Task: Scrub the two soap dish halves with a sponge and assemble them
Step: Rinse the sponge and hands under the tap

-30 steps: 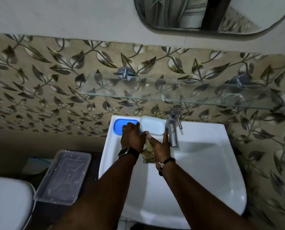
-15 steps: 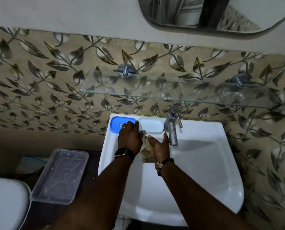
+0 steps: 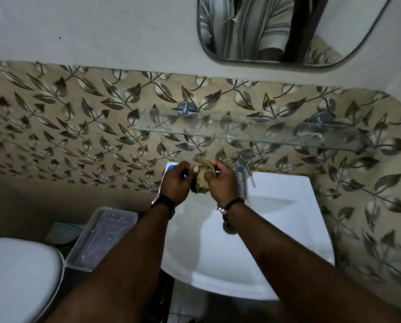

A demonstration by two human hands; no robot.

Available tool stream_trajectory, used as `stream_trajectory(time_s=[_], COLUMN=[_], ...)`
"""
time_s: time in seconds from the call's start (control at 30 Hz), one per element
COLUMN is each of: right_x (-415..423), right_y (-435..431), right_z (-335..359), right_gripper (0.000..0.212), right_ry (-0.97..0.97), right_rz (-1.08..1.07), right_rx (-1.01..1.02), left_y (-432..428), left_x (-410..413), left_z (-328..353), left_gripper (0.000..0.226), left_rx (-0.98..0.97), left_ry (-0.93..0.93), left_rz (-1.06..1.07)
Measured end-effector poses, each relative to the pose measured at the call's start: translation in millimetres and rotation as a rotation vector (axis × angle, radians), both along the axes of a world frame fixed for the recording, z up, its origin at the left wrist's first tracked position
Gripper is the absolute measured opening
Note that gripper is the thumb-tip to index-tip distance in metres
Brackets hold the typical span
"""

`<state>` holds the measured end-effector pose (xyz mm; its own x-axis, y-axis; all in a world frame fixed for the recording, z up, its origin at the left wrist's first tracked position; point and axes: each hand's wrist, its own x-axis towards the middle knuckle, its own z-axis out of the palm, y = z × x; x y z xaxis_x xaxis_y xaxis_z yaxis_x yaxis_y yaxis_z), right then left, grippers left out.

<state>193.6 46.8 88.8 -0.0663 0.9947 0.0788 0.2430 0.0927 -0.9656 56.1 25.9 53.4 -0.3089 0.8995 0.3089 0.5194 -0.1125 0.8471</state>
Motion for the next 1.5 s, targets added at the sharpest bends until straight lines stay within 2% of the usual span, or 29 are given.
stream_trajectory(time_s=[0.1,0.23,0.37,0.57,0.83,1.0,1.2,1.4,1.5], right_x=[23,77,138,236,307,303,296,287,286], right_y=[0,4,13,8,-5,4,22,30,31], right_z=[43,103,152,189,170,149,101,36,8], right_gripper=[0.023,0.018,0.013,0.009,0.012,0.011,0.006,0.026,0.030], right_ry=[-0.121,-0.141,-0.130,-0.092,-0.205,-0.222,-0.326,-0.298,-0.382], right_rz=[-0.027,-0.208,-0.338,-0.545,-0.660,-0.693,-0.700,-0.660,-0.644], right_rx=[0.242,0.435,0.535,0.603,0.546,0.519,0.393,0.222,0.178], left_y=[5,14,27,46,53,57,63,70,76], left_x=[14,56,115,220,303,309,304,295,290], left_z=[46,110,169,206,178,154,117,55,19], left_gripper=[0.029,0.029,0.021,0.023,0.029,0.024,0.024,0.027,0.028], left_rx=[0.122,0.278,0.413,0.399,0.276,0.214,0.088,-0.134,-0.238], left_ry=[0.011,-0.010,-0.001,-0.154,-0.261,-0.359,-0.415,-0.500,-0.471], left_rz=[0.059,0.055,-0.045,-0.244,-0.341,-0.359,-0.335,-0.309,-0.300])
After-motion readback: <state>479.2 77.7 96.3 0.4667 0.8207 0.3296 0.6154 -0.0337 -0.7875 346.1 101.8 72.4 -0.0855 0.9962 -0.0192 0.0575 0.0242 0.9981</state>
